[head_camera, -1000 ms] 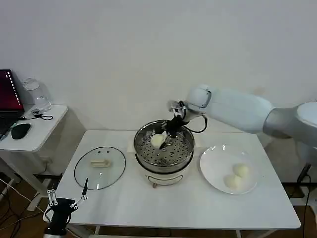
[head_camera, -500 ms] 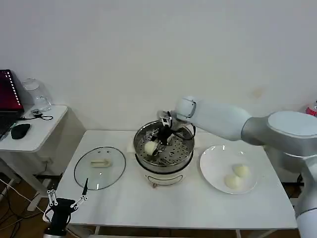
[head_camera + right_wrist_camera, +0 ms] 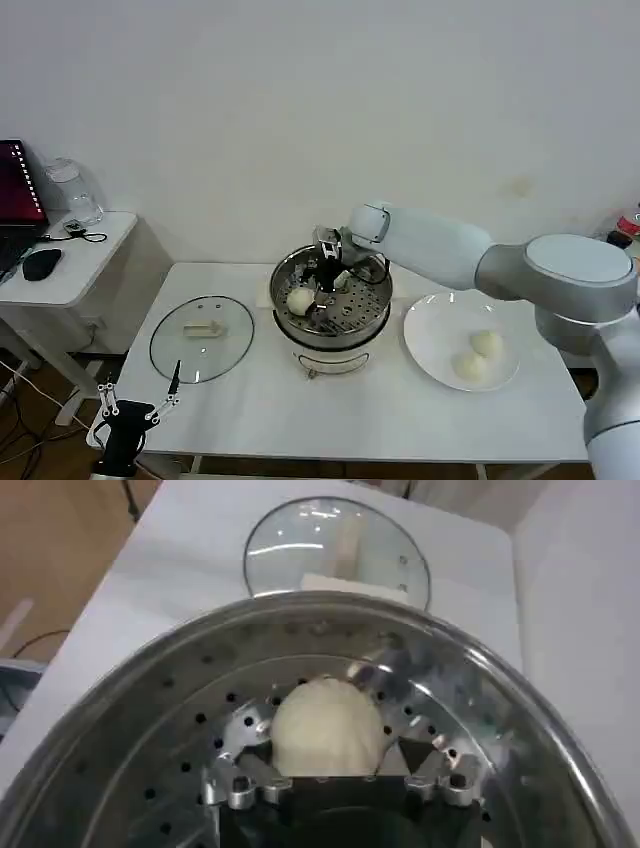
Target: Take steamed baozi put them in steamer then cover it.
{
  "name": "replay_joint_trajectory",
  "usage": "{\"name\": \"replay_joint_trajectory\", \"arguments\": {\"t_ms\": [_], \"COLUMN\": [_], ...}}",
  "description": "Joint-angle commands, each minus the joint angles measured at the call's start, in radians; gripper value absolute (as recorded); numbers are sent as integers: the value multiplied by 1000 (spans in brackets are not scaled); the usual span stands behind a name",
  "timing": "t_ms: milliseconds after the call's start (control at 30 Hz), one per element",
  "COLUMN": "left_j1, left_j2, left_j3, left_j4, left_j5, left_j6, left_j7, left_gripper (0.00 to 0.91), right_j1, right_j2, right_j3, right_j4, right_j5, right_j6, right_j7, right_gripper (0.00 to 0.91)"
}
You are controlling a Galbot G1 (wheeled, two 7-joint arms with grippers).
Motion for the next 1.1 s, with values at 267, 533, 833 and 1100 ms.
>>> {"name": "replay_joint_trajectory", "arguments": {"t_ms": [267, 533, 833, 1100], "left_j1": [2, 2, 9, 12], "left_j2": [0, -4, 0, -5], "left_j3": [13, 30, 33, 33], "left_j4": [-12, -21, -34, -42], "left_j5": [8, 25, 26, 31], "left_j6": [0, 0, 1, 2], "left_j7": [0, 1, 2, 2], "left_gripper": [907, 907, 907, 907], "right_j1": [194, 221, 130, -81], "right_j2": [-433, -691, -815, -814], "right_j3": [-18, -34, 29, 143], "right_j4": [409, 463, 388, 389], "right_j5": [53, -80, -322, -505], "right_j6": [0, 60, 131, 139], "right_j7": [-74, -172, -268, -269], "right_gripper": [907, 907, 907, 907]}}
